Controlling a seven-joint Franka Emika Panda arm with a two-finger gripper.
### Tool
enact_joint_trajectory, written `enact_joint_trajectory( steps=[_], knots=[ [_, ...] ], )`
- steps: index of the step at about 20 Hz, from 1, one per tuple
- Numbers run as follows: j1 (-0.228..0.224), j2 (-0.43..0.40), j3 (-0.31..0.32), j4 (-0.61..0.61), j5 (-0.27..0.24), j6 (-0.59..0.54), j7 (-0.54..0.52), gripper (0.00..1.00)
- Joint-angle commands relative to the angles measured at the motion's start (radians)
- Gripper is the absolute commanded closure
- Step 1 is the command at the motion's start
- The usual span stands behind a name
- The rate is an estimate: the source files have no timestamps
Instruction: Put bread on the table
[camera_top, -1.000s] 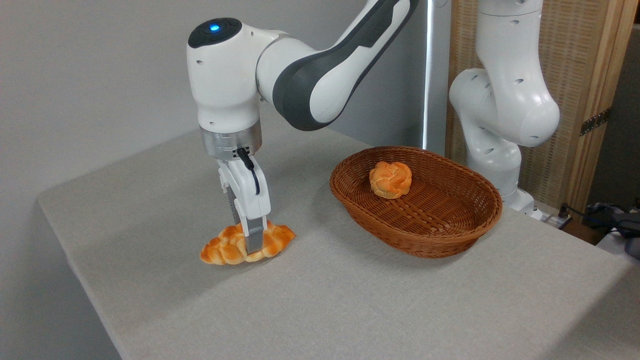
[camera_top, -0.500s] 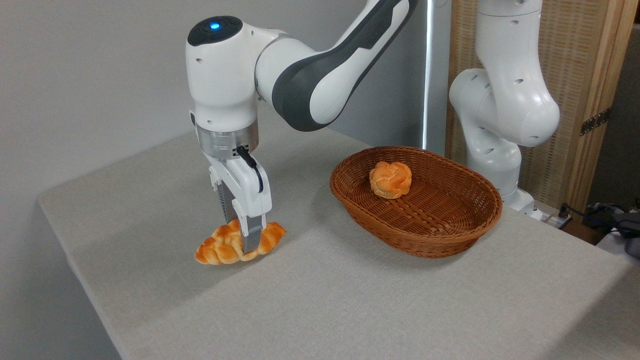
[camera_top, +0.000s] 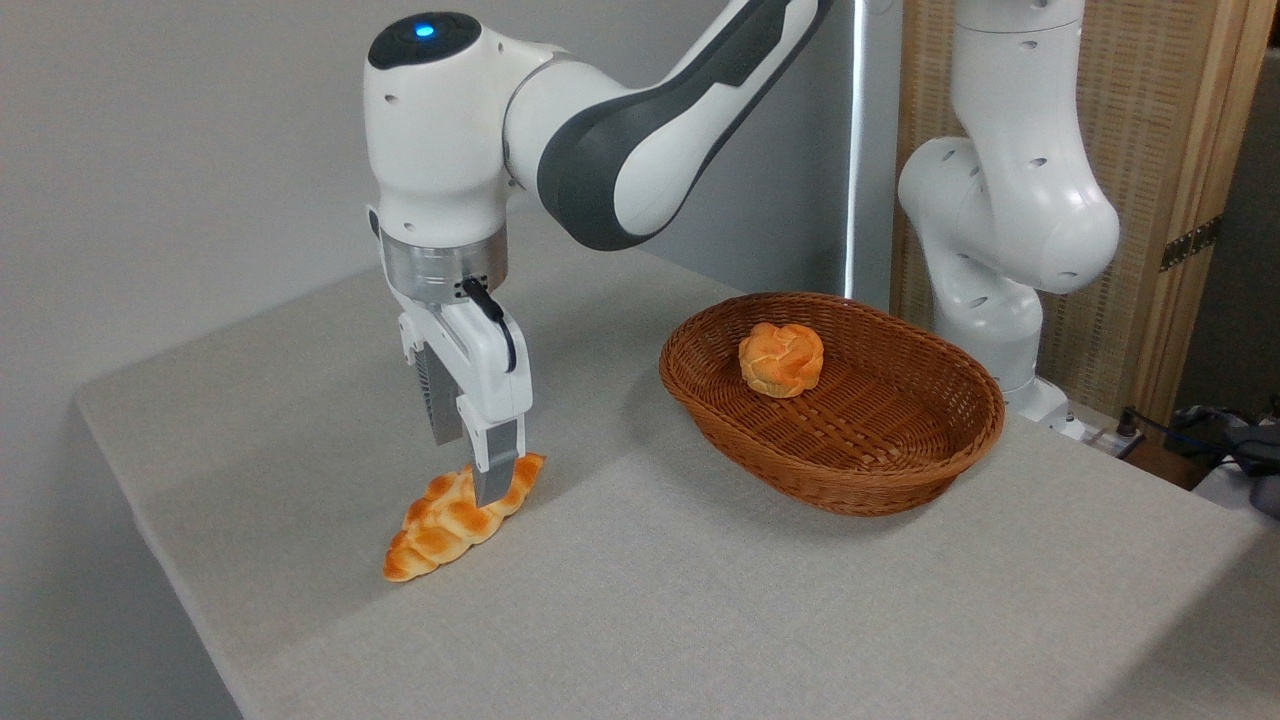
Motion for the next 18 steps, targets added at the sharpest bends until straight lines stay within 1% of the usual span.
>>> enact_joint_trajectory(
  steps=[1,2,3,4,5,8,9,11,12,14,15,18],
  knots=[
    [0.036,0.000,0.003,0.109,-0.019,-0.155,-0.023,0.00],
    [0.077,-0.005,-0.006,0.140,-0.013,-0.206,-0.045,0.00],
    [0.101,-0.006,-0.020,0.169,-0.008,-0.254,-0.060,0.00],
    [0.115,-0.008,-0.028,0.197,0.001,-0.294,-0.065,0.00],
    [0.130,-0.008,-0.029,0.226,0.030,-0.330,-0.072,0.00],
    [0.148,-0.009,-0.032,0.309,0.133,-0.446,-0.086,0.00],
    [0.161,-0.009,-0.034,0.327,0.147,-0.469,-0.088,0.00],
    [0.187,-0.014,-0.052,0.354,0.148,-0.481,-0.104,0.00],
    [0.211,-0.014,-0.074,0.363,0.148,-0.481,-0.132,0.00],
    [0.239,-0.014,-0.127,0.364,0.160,-0.483,-0.186,0.00],
    [0.240,-0.014,-0.134,0.366,0.180,-0.481,-0.186,0.00],
    [0.240,-0.017,-0.137,0.368,0.188,-0.481,-0.184,0.00]
  ],
)
